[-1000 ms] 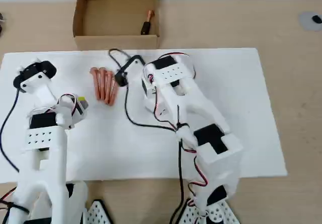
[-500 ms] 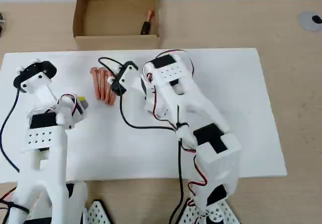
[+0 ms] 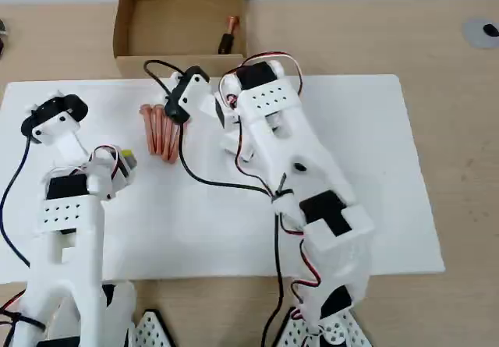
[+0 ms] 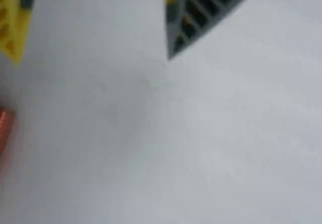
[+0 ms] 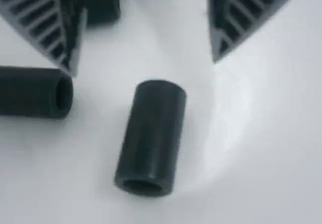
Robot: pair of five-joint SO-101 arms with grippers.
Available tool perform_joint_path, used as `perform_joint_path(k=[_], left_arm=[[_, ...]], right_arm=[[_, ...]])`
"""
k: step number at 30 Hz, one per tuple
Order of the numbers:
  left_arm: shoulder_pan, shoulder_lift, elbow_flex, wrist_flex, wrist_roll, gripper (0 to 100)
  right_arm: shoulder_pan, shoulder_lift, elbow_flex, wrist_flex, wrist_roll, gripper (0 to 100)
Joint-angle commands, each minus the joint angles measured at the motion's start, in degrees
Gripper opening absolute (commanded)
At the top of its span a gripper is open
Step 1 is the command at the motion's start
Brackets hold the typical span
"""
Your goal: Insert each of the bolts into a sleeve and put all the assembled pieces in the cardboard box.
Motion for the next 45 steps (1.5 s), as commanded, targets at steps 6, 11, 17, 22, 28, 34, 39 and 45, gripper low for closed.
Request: perform_joint_path(k=[6,11,17,22,28,34,39,45], left_arm=[[1.0,-0.4,-1.8,-0.4,0.0,21],[1.0,-0.4,-1.8,-0.4,0.0,21],[1.0,-0.4,-1.8,-0.4,-1.8,21],[1.0,-0.4,-1.8,-0.4,-1.9,21],[1.0,-0.4,-1.8,-0.4,-2.0,21],[1.0,-0.4,-1.8,-0.4,-2.0,21],[1.0,-0.4,-1.8,-0.4,-2.0,21],[1.0,-0.4,-1.8,-0.3,-2.0,21]], right_arm=[[1.2,6.3,-7.3,-0.8,0.5,21.3],[1.2,11.1,-13.7,-0.3,0.5,21.3],[1.2,16.2,-17.3,1.0,0.5,21.3],[1.3,16.7,-17.3,2.2,0.4,21.3],[4.5,16.9,-16.8,2.5,0.3,21.3],[7.0,17.0,-16.8,2.5,0.6,21.3],[5.1,17.0,-17.2,2.5,0.6,21.3],[4.0,17.0,-17.3,2.1,1.8,21.3]])
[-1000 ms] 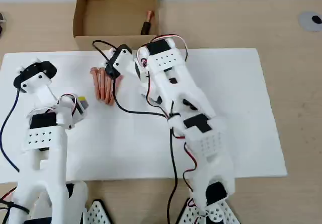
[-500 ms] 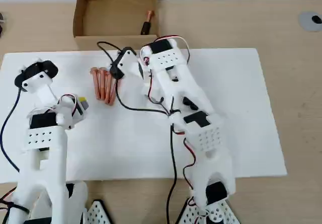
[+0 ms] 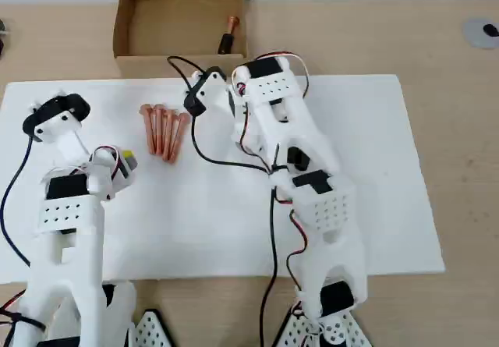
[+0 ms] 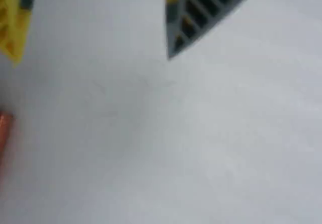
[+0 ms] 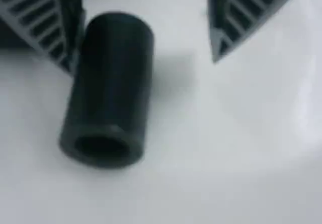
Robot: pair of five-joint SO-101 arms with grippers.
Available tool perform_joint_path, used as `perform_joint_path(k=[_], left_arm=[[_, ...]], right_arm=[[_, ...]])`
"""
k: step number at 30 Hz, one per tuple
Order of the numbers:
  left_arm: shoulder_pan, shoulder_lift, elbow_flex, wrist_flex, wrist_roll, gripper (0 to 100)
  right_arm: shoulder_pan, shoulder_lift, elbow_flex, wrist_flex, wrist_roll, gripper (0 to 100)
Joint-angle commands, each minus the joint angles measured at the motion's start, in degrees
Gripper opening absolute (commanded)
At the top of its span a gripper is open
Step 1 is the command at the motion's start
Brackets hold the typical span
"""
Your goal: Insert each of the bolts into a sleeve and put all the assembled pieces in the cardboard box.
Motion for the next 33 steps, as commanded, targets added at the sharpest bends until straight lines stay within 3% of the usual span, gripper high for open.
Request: perform_joint_path(k=[1,8,15,26,33], left_arm=[[1.0,-0.4,-1.8,-0.3,-0.3,21],[1.0,-0.4,-1.8,-0.3,-0.3,21],[1.0,-0.4,-1.8,-0.3,-0.3,21],[1.0,-0.4,-1.8,-0.3,-0.3,21],[1.0,-0.4,-1.8,-0.3,-0.3,21]], right_arm=[[-1.0,-0.4,-2.7,-0.4,1.5,21.3],[-0.9,-0.2,-2.6,-2.1,2.1,21.1],[-0.7,3.4,-2.8,-3.0,2.0,7.9],[-0.7,3.6,-2.9,-3.1,2.1,1.1],[-0.6,3.6,-14.8,6.3,1.9,1.2]])
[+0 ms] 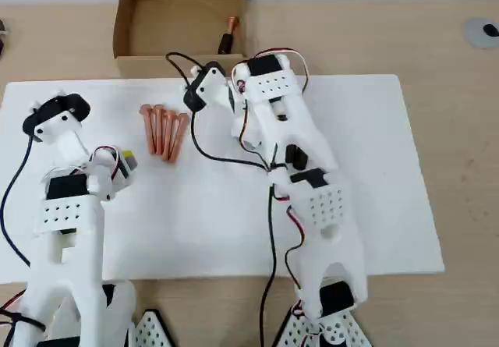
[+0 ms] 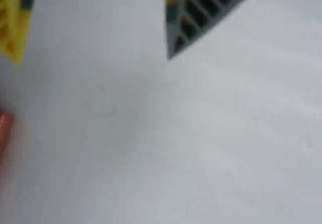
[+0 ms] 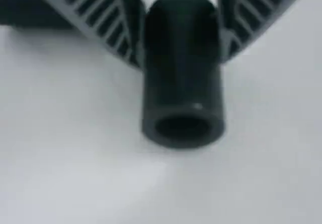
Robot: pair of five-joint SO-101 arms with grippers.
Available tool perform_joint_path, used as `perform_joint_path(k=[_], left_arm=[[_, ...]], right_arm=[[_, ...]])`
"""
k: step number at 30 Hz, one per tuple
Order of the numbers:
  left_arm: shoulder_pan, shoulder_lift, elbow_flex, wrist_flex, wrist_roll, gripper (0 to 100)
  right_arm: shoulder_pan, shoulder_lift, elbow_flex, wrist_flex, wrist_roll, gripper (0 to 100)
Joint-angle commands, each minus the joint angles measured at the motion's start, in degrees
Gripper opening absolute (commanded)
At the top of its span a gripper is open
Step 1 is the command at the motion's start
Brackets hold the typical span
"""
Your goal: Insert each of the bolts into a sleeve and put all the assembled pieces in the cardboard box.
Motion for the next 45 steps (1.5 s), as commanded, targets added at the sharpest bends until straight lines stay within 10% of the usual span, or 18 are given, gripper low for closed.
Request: perform_joint_path(k=[1,21,37,45], left_arm=[[1.0,-0.4,-1.8,-0.3,-0.3,21],[1.0,0.0,-2.9,-1.9,-0.3,21],[3.1,13.5,-27.6,14.3,-38.5,21],[4.0,32.3,-41.8,14.6,-36.5,21]], right_arm=[[-0.6,-0.5,-9.4,5.8,0.3,1.2],[-1.9,-20.2,-17.7,9.2,-7.7,1.2],[-0.4,-50.6,-2.7,9.2,-19.2,1.2],[0.9,-77.2,22.1,3.5,-19.0,1.2]])
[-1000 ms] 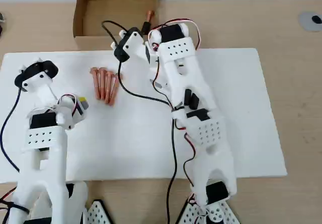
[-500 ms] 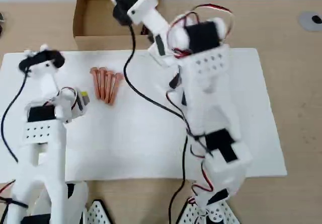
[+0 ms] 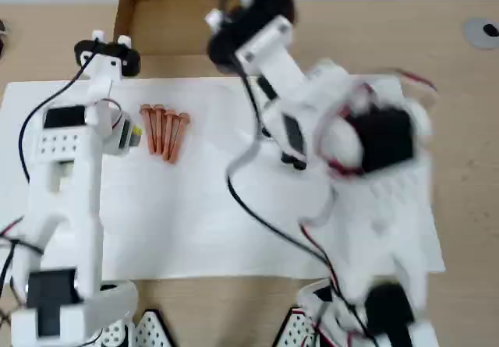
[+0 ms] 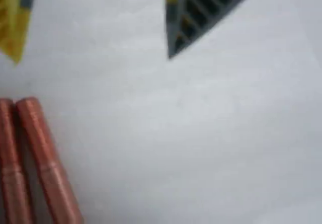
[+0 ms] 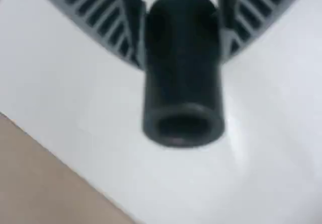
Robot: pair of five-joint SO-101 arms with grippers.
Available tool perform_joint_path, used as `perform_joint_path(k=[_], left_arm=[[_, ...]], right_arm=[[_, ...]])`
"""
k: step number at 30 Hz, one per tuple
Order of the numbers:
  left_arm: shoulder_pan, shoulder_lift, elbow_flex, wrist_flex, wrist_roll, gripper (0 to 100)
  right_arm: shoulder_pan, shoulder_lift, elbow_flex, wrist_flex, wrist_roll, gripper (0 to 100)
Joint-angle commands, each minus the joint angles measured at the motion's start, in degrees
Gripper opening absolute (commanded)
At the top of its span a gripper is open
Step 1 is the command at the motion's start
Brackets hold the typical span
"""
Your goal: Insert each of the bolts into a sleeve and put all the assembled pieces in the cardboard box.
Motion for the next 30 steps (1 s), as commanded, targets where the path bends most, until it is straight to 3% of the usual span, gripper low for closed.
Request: perform_joint_path(k=[1,7,11,21,30], left_arm=[[1.7,7.1,-7.1,0.8,3.0,21],[3.4,12.7,-11.3,0.8,21.5,21],[3.3,12.9,-11.3,-2.5,30.5,21],[3.4,19.1,-12.5,-9.4,34.8,21],[3.4,34.5,-28.0,-2.2,34.5,21]], right_arm=[[0.8,-14.7,10.6,-4.7,-0.1,1.2],[0.8,-32.3,32.7,-14.9,8.4,1.2],[0.8,-40.0,42.9,-19.8,8.6,1.2],[3.1,-43.8,47.3,-20.6,8.5,1.1],[5.0,-43.9,47.3,-19.0,8.6,1.1]])
